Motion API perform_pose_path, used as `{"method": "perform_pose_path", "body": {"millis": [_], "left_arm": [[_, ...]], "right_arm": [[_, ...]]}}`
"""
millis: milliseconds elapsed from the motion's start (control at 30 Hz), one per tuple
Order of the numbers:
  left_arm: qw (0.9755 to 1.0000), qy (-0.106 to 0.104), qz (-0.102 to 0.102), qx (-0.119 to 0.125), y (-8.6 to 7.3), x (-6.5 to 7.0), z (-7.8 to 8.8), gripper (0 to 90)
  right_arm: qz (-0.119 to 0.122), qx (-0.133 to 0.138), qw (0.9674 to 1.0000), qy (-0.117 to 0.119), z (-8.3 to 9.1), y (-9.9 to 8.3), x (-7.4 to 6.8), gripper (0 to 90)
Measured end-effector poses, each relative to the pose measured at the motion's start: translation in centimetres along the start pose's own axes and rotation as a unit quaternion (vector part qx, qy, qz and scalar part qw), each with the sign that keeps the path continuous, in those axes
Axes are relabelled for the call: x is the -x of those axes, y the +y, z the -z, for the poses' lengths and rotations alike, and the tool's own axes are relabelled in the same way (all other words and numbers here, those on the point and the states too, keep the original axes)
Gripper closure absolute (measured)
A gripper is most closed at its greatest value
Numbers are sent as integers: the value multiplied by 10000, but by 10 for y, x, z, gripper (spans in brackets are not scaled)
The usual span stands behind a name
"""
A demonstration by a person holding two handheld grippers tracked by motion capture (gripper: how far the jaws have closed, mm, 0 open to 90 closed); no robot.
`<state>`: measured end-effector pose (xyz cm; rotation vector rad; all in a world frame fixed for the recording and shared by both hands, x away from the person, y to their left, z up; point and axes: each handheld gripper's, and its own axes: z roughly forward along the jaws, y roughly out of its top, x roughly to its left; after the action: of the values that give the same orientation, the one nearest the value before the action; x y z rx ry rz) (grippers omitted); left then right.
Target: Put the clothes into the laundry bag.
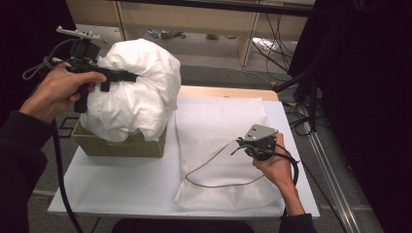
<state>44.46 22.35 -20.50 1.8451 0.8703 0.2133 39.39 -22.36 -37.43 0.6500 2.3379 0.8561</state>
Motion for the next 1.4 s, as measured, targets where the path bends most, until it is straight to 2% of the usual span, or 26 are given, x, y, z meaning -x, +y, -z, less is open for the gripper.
{"method": "perform_pose_path", "body": {"millis": [33,67,100,133,167,200,233,300,333,500,533,667,733,800,833,867,900,933,1067,1133,1200,1233,1267,1300,1333,1400], "left_arm": [[9998,-194,-23,59,-1,5,3,614],[9992,-359,86,153,-4,9,5,614],[9989,-439,127,141,-6,13,6,614],[9985,-533,93,121,-8,18,8,614],[9980,-607,100,133,-10,24,9,614],[9978,-654,87,113,-11,30,11,615],[9973,-729,25,67,-11,37,14,614],[9968,-790,-158,18,-12,53,18,614],[9961,-841,-251,0,-12,61,21,614],[9909,-1271,-431,-59,-19,96,25,612],[9889,-1398,-495,-84,-21,104,25,611],[9803,-1912,-468,-175,-35,129,16,609],[9737,-2185,-584,-288,-42,140,7,607],[9715,-2273,-569,-357,-53,144,-7,603],[9688,-2388,-522,-415,-59,147,-15,604],[9664,-2465,-553,-469,-65,148,-24,604],[9653,-2505,-519,-520,-72,150,-32,603],[9622,-2608,-516,-591,-78,151,-41,604],[9552,-2796,-442,-866,-100,154,-73,601],[9475,-3015,-482,-949,-111,154,-91,597],[9454,-3050,-346,-1093,-123,151,-109,595],[9431,-3108,-182,-1170,-130,151,-118,595],[9420,-3124,-132,-1219,-135,151,-127,595],[9395,-3188,-155,-1244,-140,150,-136,595],[9362,-3260,-18,-1312,-146,151,-144,593],[9330,-3310,94,-1409,-153,148,-162,591]], "right_arm": [[9,5,10000,-2,0,0,1,892],[104,14,9999,19,-1,-1,3,892],[139,8,9999,-36,-1,-1,4,892],[-10,-19,10000,-28,-1,-2,3,893],[103,-4,9999,-9,-1,-3,6,893],[20,-66,10000,11,-1,-4,6,894],[53,-30,9999,-91,-1,-5,8,896],[-187,-110,9998,-40,-1,-6,8,898],[-54,-59,10000,-51,-2,-6,11,898],[-170,-58,9998,-77,-4,-8,18,899],[-227,-72,9997,-53,-3,-9,18,898],[-253,-28,9996,-82,-2,-6,19,898],[-163,24,9998,-72,-1,-4,21,898],[-121,59,9999,-77,0,-3,22,898],[-132,60,9999,-78,0,-3,22,898],[-184,70,9997,-116,0,-3,21,898],[-214,57,9997,-116,0,-3,21,898],[-224,56,9997,-119,0,-3,21,898],[-234,69,9997,-102,2,-2,21,898],[-203,130,9996,-135,2,-2,22,898],[-203,147,9996,-146,4,-1,22,899],[-216,152,9995,-166,5,0,22,900],[-199,172,9995,-181,6,1,22,900],[-162,206,9995,-201,8,2,22,900],[-190,217,9994,-208,9,4,20,900],[-87,228,9995,-209,12,7,19,900]]}}
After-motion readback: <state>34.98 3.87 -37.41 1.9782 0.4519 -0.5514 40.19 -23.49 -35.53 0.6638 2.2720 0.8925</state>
